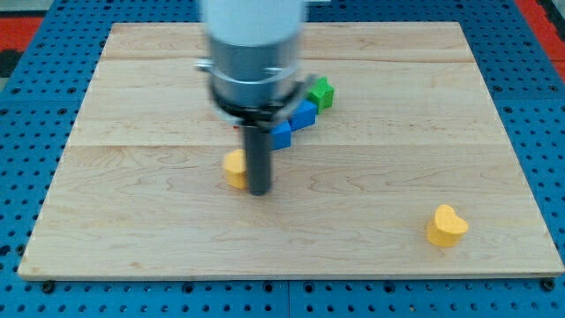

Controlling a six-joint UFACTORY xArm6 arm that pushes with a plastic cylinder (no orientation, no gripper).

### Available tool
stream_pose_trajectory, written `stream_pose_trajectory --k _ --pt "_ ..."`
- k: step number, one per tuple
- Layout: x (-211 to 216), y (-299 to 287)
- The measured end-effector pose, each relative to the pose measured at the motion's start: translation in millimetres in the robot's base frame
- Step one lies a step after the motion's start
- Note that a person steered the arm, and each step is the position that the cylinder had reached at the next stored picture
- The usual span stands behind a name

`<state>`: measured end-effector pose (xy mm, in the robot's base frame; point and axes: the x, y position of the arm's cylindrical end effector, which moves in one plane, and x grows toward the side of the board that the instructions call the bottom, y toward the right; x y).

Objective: Move the yellow hexagon down to the red star

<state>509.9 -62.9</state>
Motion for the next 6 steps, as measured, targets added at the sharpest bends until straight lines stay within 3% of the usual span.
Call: stream_pose_trajectory --k 1,2,3,4,6 --pt "23 14" --pt "4 8" --pt "11 -15" --pt "11 -76" --pt "-40 16"
